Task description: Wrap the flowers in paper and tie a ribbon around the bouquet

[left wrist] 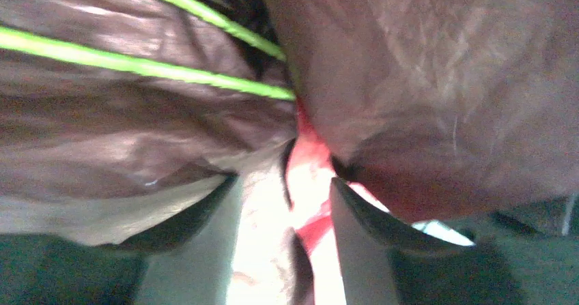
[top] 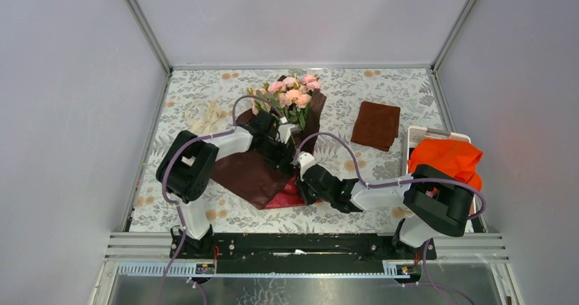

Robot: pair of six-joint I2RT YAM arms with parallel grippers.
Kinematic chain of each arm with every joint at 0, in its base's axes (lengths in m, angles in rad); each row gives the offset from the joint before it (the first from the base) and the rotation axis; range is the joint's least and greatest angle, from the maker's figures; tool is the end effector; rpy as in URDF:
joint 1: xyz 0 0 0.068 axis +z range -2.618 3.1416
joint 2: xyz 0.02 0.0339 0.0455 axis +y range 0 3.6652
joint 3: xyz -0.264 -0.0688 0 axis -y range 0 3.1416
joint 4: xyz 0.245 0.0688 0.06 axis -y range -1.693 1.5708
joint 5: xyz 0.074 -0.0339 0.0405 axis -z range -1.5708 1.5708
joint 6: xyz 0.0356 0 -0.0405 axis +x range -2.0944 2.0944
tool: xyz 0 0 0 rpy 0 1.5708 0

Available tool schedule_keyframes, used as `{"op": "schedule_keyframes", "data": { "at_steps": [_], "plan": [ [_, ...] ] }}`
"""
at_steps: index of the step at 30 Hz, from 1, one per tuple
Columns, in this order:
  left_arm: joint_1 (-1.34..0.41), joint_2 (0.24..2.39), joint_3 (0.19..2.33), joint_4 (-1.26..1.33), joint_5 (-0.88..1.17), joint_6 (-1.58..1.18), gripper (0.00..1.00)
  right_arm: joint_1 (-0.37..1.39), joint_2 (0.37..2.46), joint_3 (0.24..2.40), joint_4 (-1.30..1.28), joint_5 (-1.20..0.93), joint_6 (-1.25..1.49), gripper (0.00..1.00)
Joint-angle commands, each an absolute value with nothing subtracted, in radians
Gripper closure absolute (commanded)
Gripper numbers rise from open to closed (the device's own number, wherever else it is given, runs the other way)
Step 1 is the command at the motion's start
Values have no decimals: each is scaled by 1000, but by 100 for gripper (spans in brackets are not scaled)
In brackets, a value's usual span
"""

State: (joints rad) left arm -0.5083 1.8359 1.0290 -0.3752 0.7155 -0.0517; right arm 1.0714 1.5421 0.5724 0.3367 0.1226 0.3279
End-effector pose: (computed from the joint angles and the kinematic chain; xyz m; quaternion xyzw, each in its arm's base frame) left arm 0.2858 -0.1860 0.1395 0.2739 0.8799 -0.3802 0.0789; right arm 0.1420 0.2513 0.1446 -0.2976 0.8396 0.2486 0.3803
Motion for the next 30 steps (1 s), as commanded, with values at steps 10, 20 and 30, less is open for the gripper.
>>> {"op": "schedule_keyframes", "data": {
  "at_steps": [10,20,30],
  "plan": [
    [-352,1525,1231,-348,769,-5,1,1083,1598,570,301,128,358,100],
    [-589,1655,1421,-190,351,-132,1,1084,1602,589,270,130,357,100],
    [-671,1868,1627,-262,227,-52,1,1086,1620,592,267,127,361,100]
  ]
}}
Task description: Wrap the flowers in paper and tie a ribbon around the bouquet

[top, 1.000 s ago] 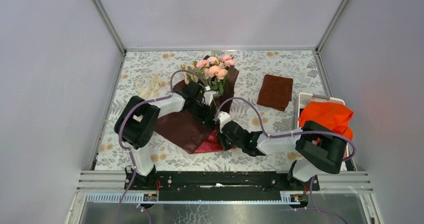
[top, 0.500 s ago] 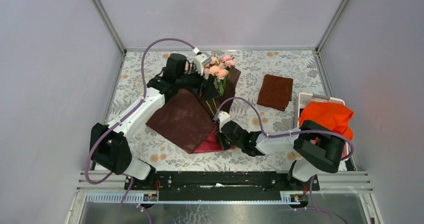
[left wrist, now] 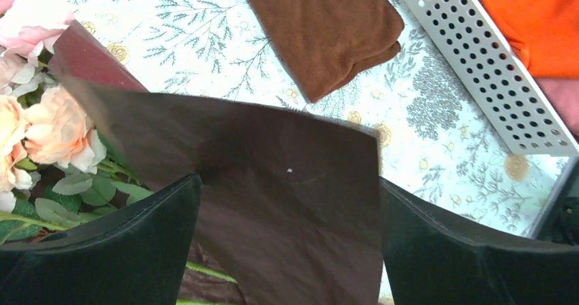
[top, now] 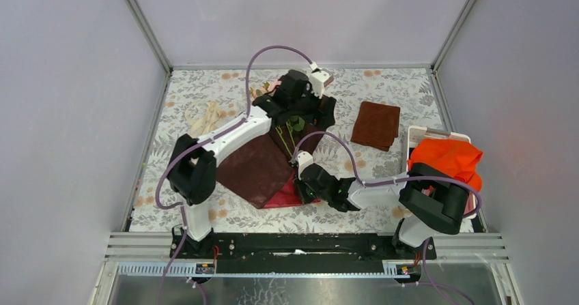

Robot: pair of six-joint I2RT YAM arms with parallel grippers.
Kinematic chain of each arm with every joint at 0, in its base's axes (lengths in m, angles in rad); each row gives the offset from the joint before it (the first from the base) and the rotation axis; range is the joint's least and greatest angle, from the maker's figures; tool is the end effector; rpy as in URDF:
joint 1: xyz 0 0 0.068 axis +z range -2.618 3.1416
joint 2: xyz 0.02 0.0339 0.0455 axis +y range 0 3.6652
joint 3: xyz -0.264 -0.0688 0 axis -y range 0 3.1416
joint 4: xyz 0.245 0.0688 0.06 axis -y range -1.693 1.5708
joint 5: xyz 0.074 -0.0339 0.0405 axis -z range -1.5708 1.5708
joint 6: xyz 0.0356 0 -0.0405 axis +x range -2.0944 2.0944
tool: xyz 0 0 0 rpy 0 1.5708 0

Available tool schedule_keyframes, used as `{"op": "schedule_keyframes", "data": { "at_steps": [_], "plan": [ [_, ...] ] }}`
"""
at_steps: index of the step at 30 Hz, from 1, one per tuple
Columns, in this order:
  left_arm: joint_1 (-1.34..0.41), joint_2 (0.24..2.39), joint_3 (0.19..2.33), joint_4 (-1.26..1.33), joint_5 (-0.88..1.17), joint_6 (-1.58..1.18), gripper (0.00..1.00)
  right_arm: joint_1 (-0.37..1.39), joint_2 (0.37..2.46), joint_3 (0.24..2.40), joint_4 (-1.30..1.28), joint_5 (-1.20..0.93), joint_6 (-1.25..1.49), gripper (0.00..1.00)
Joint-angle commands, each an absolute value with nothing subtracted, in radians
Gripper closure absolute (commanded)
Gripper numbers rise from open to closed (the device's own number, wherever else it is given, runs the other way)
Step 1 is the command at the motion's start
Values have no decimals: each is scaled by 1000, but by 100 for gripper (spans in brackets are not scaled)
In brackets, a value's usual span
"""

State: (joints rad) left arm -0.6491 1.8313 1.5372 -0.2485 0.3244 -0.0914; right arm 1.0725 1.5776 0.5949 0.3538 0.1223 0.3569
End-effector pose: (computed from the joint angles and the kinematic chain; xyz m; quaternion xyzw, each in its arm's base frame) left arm 0.3374 -0.2703 0.2994 0.3129 0.8043 -0.3067 0.4015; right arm 0.1453 0.2580 0.1426 -0.2855 0.8429 0.2557 0.3777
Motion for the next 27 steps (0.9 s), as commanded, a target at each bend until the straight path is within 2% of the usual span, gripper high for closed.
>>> {"op": "schedule_keyframes", "data": {
  "at_steps": [1,6,15,19,21,25,27],
  "plan": [
    [-672,1885,1646,-279,201,-48,1,1086,1620,591,267,128,360,100],
    [-667,1880,1640,-306,109,-57,3,1088,1620,588,261,132,356,100],
    [-667,1806,1563,-315,57,-8,40,1088,1621,595,244,141,339,100],
    [-666,1808,1572,-336,96,-19,64,1088,1618,597,242,144,337,100],
    [-660,1794,1562,-334,166,-40,64,1088,1620,597,240,148,335,100],
    [-653,1768,1537,-309,265,-92,51,1088,1626,601,234,147,333,100],
    [-653,1767,1531,-293,266,-98,52,1088,1624,600,232,147,333,100]
  ]
}}
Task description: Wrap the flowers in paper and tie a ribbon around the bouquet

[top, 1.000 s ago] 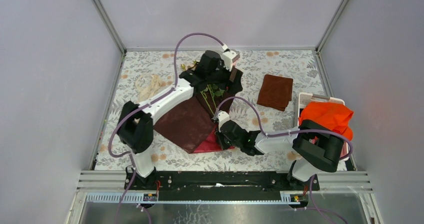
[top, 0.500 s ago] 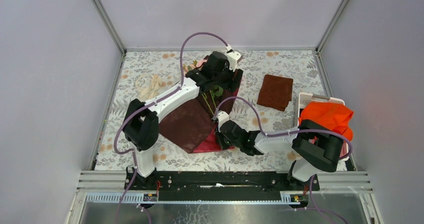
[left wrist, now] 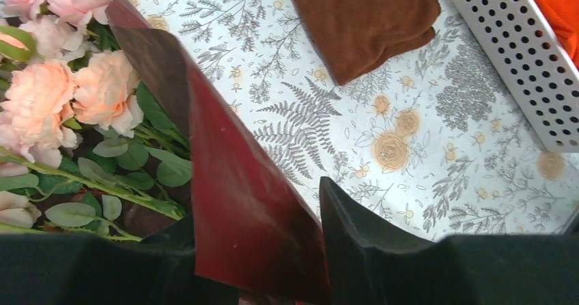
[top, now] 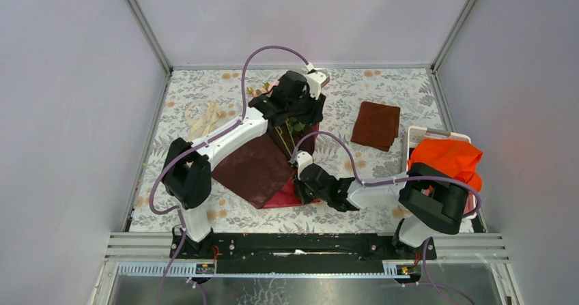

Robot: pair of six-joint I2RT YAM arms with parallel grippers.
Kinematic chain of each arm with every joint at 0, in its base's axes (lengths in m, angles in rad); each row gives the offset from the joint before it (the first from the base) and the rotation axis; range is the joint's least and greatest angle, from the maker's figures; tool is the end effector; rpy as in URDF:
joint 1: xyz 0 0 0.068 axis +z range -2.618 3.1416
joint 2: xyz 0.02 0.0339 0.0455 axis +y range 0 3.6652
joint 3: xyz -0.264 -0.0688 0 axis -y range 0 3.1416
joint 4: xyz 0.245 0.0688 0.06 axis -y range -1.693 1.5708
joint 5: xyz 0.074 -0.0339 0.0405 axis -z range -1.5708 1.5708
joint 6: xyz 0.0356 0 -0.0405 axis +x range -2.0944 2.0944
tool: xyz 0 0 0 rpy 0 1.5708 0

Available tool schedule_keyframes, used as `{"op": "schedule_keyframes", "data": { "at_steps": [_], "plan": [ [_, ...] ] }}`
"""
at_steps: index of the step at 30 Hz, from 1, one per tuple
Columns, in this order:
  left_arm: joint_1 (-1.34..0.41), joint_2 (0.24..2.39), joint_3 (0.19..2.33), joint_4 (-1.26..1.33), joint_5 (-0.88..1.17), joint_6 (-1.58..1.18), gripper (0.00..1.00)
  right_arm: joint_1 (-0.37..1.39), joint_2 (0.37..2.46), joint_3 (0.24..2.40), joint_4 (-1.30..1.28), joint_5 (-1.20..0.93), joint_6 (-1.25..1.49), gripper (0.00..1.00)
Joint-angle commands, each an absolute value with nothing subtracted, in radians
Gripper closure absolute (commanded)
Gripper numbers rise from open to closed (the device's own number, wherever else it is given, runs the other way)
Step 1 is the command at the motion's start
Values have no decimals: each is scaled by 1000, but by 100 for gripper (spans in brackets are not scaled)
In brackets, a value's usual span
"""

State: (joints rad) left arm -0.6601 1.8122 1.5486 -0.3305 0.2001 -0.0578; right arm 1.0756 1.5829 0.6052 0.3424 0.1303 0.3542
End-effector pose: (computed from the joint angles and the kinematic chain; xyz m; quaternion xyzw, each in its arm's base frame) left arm 0.3318 -0.2665 0.3030 0.3054 0.8252 -0.2466 0.4061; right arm 0.1456 0.2599 0.1430 -0.2869 0.8437 0.2511 0.3779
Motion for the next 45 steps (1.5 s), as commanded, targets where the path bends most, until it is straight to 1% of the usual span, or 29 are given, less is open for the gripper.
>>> {"op": "schedule_keyframes", "data": {
  "at_steps": [1,2,3,4,5,8,10,14,18,24,28,30,33,35,37,38,39,40,41,42,45],
  "plan": [
    [-653,1773,1531,-290,265,-99,57,1088,1622,600,233,148,333,100],
    [-653,1777,1533,-292,267,-100,64,1088,1620,596,233,151,334,100],
    [-651,1785,1536,-299,274,-98,74,1088,1619,595,232,153,333,100],
    [-646,1788,1540,-311,281,-98,91,1088,1617,594,231,156,333,100],
    [-636,1787,1539,-322,289,-99,100,1088,1617,595,229,159,332,100],
    [-572,1756,1506,-345,299,-87,100,1088,1614,595,225,158,330,100],
    [-507,1722,1447,-339,280,-74,100,1088,1609,594,224,156,328,100],
    [-370,1698,1315,-311,262,-40,100,1088,1592,588,215,151,327,94],
    [-287,1741,1227,-305,273,-8,100,1088,1579,578,198,131,324,84],
    [-204,1860,1196,-297,259,21,100,1088,1526,567,149,59,306,67],
    [-193,1900,1184,-278,275,38,100,1088,1439,578,89,-65,266,51],
    [-194,1905,1181,-276,297,33,100,1088,1377,610,36,-147,229,45],
    [-194,1907,1175,-269,299,32,100,1085,1286,658,-42,-245,189,41],
    [-192,1906,1168,-263,297,33,100,1069,1248,674,-34,-252,175,40],
    [-193,1906,1164,-260,302,34,100,1014,1248,669,41,-251,201,42],
    [-193,1906,1163,-260,307,34,100,972,1266,666,82,-253,232,46],
    [-194,1907,1162,-260,309,33,100,934,1292,666,123,-250,265,53],
    [-193,1907,1162,-259,308,31,100,905,1329,668,161,-237,300,63],
    [-194,1906,1162,-260,308,32,100,886,1368,672,196,-228,332,69],
    [-193,1905,1162,-259,306,31,100,880,1406,676,229,-224,350,73],
    [-193,1903,1155,-253,302,31,100,879,1532,686,301,-261,373,76]
  ]
}}
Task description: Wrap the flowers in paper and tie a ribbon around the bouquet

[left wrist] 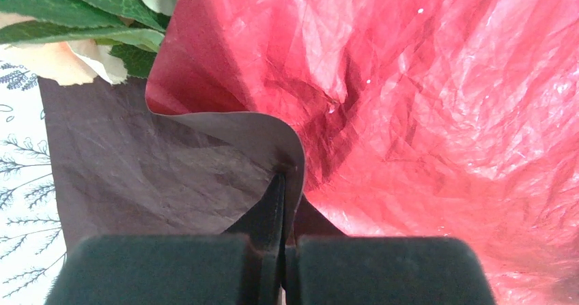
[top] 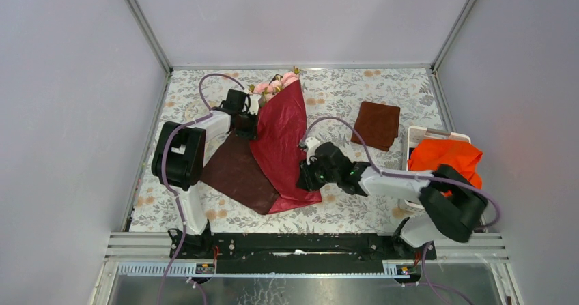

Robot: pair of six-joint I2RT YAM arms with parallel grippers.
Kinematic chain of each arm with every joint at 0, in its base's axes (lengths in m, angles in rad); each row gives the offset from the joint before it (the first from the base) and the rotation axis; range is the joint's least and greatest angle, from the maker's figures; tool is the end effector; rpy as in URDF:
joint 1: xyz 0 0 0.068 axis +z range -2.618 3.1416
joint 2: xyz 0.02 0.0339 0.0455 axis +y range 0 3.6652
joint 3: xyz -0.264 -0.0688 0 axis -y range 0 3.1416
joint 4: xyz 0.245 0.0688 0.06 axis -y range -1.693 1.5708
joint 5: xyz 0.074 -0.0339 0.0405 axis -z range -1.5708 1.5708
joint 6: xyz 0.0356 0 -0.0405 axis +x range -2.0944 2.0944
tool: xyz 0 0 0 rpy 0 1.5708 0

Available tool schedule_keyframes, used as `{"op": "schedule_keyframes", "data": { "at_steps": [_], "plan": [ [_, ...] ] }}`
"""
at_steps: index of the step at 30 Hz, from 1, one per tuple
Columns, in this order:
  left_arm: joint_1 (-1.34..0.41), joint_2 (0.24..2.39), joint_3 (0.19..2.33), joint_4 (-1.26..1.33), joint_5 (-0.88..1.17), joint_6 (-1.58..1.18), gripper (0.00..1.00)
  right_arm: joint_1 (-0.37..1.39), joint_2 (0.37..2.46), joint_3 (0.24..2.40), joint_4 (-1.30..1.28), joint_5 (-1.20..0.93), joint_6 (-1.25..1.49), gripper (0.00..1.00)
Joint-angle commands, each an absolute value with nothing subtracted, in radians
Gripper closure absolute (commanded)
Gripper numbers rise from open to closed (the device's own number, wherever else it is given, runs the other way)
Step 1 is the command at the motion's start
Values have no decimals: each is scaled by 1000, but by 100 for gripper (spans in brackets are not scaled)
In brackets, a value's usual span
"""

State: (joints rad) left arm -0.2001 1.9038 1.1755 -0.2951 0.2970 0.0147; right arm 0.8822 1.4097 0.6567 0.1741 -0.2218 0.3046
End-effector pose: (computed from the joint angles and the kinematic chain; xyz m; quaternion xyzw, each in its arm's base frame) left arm 0.3756 -0.0868 0.1524 0.1418 0.9424 -0.1666 0.2530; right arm 0.1773 0.2277 0.1908 -0.2994 0.8229 0.3452 0.3377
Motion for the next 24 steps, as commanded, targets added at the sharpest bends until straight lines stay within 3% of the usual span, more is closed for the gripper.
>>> {"op": "schedule_keyframes", "data": {
  "at_steps": [1,6,12,17,24],
  "plan": [
    [-193,1903,1155,-251,302,31,100,879,1566,688,307,-273,378,77],
    [-193,1906,1157,-242,307,25,100,879,1585,581,344,-236,475,84],
    [-193,1917,1159,-236,299,39,100,879,1418,456,275,-224,530,85],
    [-193,1912,1152,-235,310,53,100,853,1358,608,168,-232,402,82],
    [-193,1913,1137,-235,328,50,100,754,1642,899,174,-216,310,82]
  ]
}}
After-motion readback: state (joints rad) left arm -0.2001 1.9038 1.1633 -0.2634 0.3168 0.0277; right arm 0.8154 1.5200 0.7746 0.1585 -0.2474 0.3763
